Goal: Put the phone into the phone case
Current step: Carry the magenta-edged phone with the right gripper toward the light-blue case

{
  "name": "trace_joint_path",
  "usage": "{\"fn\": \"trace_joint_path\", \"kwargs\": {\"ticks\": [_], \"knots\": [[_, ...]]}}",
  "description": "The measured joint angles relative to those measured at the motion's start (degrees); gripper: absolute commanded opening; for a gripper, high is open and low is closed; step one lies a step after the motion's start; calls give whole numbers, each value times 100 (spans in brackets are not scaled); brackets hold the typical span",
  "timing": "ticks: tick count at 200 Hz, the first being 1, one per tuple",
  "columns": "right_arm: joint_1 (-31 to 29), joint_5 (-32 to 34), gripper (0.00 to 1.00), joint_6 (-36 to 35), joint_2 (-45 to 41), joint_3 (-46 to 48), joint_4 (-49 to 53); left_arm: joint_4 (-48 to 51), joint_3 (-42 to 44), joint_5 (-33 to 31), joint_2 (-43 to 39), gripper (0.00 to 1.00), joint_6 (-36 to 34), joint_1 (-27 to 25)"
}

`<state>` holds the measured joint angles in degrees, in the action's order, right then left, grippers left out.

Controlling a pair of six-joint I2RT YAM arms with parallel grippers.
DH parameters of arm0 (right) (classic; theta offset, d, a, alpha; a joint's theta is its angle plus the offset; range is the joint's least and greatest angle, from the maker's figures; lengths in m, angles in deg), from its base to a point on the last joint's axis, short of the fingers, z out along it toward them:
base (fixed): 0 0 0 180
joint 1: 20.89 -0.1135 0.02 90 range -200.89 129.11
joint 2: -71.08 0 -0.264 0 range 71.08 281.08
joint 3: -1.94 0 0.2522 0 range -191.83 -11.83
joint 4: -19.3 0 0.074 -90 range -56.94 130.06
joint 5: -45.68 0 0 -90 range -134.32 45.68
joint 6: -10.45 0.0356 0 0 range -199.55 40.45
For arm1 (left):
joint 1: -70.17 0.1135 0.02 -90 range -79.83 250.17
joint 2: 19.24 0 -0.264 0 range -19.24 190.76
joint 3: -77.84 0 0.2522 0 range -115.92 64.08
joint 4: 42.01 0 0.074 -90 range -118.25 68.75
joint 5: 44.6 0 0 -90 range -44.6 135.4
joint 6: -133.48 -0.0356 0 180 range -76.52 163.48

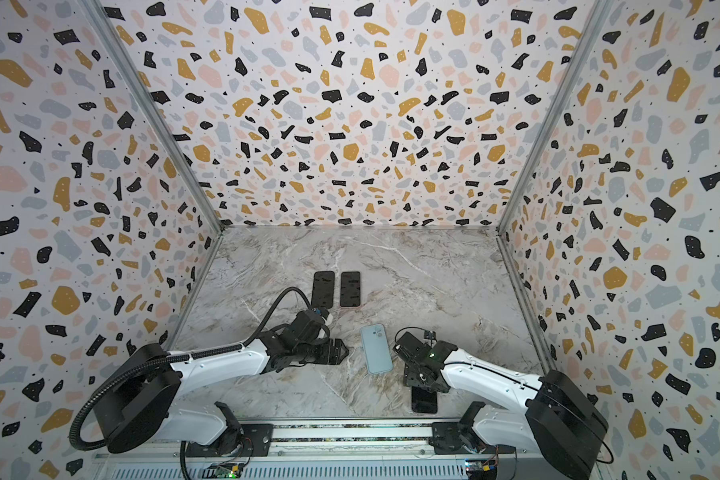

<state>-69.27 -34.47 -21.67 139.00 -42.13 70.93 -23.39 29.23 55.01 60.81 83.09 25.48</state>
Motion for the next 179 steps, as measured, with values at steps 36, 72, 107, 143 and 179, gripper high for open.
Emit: {"fn": "trace_joint_path", "kwargs": {"ticks": [36,72,107,143,179], "knots": [[249,-22,70,-310,258,-166,-199,4,0,0,0,86,0,0],[752,7,70,-970,520,-304,-564,37,-20,-2,0,87,-2,0],[1088,4,72,-1700,839,-483,-986,48,-83,0,24,86,-4,0],[1224,9,87,-2140,1285,-833,-1172,72,-166,4,103,86,-4,0],[1137,-52,91,-2157,1137,-741,-1095,72,-175,4,190,86,-7,0]]}}
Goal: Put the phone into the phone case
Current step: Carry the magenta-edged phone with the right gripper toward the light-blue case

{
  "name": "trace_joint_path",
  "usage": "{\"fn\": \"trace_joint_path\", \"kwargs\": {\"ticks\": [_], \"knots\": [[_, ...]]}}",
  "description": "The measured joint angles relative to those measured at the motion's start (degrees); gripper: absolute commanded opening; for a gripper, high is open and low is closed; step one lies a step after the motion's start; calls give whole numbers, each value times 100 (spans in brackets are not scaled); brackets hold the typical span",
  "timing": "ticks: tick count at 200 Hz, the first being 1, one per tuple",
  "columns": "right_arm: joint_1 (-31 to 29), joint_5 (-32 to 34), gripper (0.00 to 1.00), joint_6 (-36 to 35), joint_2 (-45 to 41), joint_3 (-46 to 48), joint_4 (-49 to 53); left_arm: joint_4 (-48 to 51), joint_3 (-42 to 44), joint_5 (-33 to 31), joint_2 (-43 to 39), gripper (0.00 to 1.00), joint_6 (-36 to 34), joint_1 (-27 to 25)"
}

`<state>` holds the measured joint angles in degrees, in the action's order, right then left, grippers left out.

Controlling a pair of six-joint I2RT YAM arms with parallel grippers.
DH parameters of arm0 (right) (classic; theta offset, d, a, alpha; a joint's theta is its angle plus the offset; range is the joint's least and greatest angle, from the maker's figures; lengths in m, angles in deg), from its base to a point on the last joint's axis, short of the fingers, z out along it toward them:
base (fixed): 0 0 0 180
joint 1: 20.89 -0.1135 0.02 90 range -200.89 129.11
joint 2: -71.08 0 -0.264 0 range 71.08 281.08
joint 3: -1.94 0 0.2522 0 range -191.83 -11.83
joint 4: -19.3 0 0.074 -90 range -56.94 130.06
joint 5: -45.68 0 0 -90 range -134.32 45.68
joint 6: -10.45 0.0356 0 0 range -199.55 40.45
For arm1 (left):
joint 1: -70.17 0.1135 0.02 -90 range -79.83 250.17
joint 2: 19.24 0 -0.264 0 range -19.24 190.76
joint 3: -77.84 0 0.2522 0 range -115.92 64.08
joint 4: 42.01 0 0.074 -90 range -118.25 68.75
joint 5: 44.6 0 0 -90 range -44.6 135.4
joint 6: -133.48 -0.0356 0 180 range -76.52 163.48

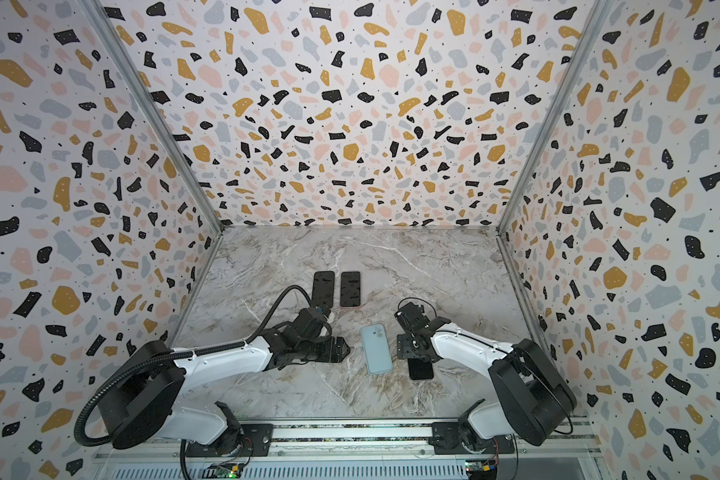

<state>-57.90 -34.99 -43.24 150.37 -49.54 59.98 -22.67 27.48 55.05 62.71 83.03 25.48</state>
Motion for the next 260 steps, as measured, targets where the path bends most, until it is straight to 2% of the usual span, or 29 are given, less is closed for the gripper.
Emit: {"fn": "trace_joint_path", "kwargs": {"ticks": [6,11,55,81,114,180,260], "knots": [[-63,-17,92,44,-90,63,55,2,0,2,24,86,0,0],[-131,-42,100,85,-184,122,111,4,0,11,44,86,0,0],[-557,-92,100,590,-625,269,573,44,-24,44,76,86,-37,0],[-675,-94,91,929,-1005,634,782,35,-66,61,52,86,-70,0],[-715,-72,87,1187,-1440,841,962,42,-66,87,-4,86,-105,0],[-715,2,87,1163,-1010,688,667,37,-66,105,-179,86,-125,0],[-710,35,70,1003,-1049,769,378,35,-68,219,-168,85,-101,0]]}}
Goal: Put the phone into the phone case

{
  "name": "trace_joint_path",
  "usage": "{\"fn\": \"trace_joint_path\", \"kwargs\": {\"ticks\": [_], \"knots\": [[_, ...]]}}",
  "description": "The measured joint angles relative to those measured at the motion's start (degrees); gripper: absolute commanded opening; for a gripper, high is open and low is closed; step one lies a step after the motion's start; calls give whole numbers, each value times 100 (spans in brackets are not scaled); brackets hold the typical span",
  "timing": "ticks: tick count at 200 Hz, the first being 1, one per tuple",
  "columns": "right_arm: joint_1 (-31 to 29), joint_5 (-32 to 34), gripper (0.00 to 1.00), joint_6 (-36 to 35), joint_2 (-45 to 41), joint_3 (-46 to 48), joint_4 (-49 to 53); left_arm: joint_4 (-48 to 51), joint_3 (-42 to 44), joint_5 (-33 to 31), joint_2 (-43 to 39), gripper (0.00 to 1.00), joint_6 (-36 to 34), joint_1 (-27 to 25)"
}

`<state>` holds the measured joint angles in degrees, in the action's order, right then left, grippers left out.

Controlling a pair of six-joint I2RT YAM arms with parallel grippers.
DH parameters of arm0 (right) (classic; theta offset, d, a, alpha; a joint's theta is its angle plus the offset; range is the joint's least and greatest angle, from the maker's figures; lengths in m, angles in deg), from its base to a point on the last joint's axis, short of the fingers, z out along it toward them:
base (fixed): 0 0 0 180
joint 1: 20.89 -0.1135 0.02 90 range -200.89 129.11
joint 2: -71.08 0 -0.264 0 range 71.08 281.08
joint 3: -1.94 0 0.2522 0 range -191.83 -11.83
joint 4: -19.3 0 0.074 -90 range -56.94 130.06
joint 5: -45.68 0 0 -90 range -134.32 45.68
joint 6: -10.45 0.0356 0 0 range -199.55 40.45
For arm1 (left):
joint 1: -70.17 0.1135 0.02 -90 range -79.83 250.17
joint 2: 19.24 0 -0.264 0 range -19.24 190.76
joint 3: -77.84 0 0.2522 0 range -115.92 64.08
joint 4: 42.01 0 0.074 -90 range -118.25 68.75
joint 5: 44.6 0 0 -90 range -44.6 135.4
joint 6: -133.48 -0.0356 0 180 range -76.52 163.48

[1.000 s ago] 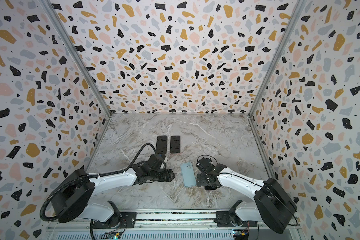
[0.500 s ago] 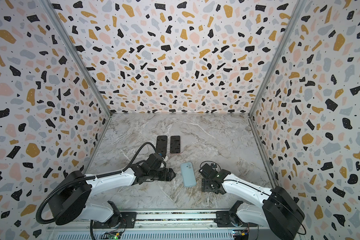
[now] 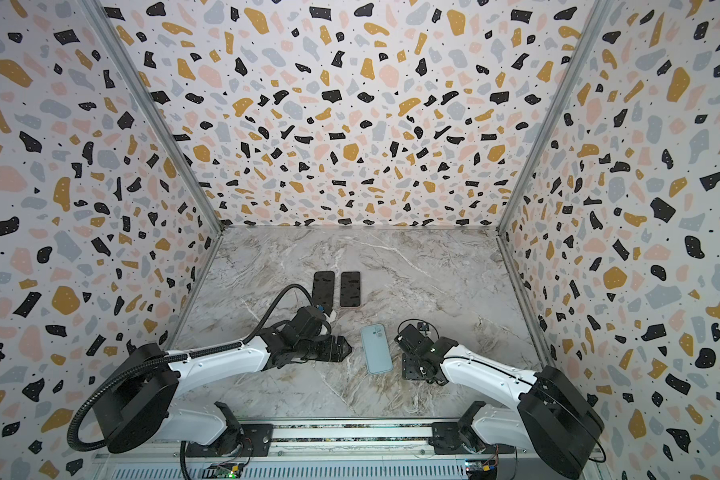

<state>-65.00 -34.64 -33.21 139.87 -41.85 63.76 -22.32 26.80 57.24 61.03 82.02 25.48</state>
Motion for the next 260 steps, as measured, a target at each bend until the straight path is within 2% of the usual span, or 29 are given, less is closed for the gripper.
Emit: {"fn": "trace_joint_path", "kwargs": {"ticks": [25,115,189,228,260], "knots": [[0,13,65,-15,-96,57,-42,20,-122,133,131,82,31,0],[125,-131,62,-144,-702,175,-125,-118,-1731,870,1268,77,177,-302],[330,-481,60,-400,-1338,610,-953,-669,-2400,1606,2262,71,466,-372],[356,-741,60,-444,-1360,933,-1360,-791,-2708,1814,2743,58,577,-376],[448,-942,59,-529,-1541,1062,-1561,-916,-3027,1969,3182,54,560,-328]]}}
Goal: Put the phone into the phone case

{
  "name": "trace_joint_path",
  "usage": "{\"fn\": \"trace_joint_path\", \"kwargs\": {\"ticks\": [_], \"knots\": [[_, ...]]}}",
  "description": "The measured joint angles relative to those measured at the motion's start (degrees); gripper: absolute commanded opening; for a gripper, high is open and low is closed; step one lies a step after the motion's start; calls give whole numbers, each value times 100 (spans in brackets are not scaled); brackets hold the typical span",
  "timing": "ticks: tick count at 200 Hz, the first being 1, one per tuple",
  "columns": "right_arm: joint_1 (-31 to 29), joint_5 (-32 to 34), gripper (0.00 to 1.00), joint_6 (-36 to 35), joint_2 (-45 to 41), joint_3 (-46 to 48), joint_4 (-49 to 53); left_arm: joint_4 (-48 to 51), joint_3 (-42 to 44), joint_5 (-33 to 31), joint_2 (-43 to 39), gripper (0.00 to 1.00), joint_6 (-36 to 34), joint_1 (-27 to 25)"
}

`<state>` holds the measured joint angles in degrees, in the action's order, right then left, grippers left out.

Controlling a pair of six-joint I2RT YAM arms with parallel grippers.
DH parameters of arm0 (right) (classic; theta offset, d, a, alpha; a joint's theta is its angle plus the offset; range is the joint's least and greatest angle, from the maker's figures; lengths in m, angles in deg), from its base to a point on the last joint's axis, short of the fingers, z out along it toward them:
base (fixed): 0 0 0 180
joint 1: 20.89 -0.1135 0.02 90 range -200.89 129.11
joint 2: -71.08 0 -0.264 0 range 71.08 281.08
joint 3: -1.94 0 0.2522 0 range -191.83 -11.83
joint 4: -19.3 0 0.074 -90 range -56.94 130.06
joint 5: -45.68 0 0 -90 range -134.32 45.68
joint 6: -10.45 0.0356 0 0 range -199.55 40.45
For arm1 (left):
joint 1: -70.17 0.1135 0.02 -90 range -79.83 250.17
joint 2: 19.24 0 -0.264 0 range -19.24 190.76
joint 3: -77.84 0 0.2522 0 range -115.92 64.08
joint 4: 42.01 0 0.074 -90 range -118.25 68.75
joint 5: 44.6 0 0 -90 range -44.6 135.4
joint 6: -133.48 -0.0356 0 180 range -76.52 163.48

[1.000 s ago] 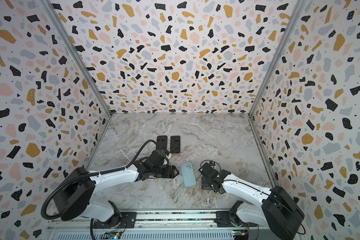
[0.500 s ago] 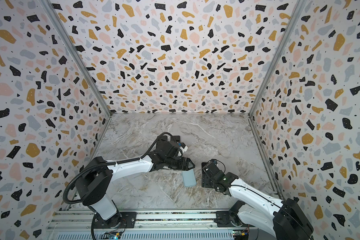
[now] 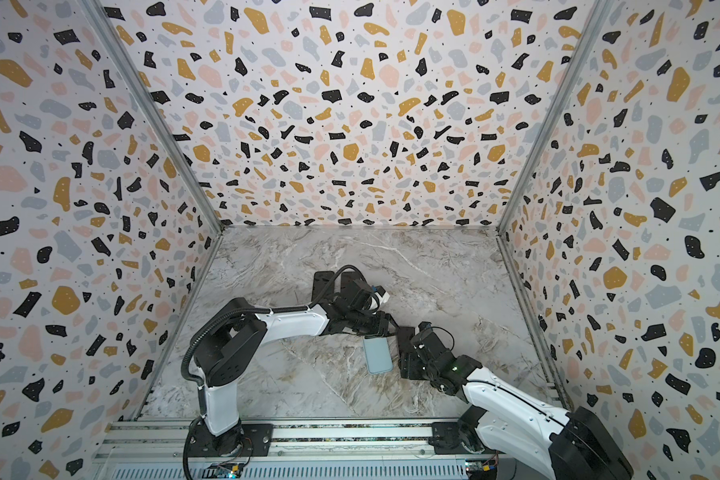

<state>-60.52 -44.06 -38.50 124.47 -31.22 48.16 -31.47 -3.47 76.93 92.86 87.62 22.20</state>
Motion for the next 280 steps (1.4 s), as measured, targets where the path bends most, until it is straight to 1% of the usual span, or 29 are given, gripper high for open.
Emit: {"fn": "trace_joint_path", "kwargs": {"ticks": [28,47,84,101,120,133,151,164,183,221,234,247,265,271,280], "knots": [[55,-79,59,-68,-57,20,-164,-26,-92,120,280,54,4,66],[59,-109,59,-105,-57,33,-234,-26,-149,173,319,53,7,83],[70,-201,59,-155,-50,44,-350,-192,-365,278,380,44,26,98],[70,-219,59,-157,-52,50,-380,-286,-372,319,442,42,55,101],[81,-225,59,-162,-55,57,-398,-339,-372,356,549,35,83,103],[94,-227,59,-173,-61,61,-398,-348,-372,378,612,33,101,103],[114,-229,59,-177,-76,61,-400,-350,-372,391,643,27,109,103],[127,-236,58,-179,-96,61,-400,-385,-372,400,643,25,114,103],[146,-240,59,-192,-96,61,-398,-428,-372,422,643,16,160,103],[192,-317,61,-197,-96,129,-444,-647,-372,592,610,8,289,103],[201,-358,64,-221,-107,146,-468,-688,-372,597,605,6,289,103],[219,-376,73,-260,-142,155,-476,-717,-369,603,605,5,315,103],[267,-365,90,-321,-229,157,-481,-796,-352,625,595,2,354,103],[295,-367,100,-350,-271,157,-509,-815,-328,623,588,1,389,103],[330,-365,99,-411,-330,153,-538,-866,-278,629,579,0,422,103]]}}
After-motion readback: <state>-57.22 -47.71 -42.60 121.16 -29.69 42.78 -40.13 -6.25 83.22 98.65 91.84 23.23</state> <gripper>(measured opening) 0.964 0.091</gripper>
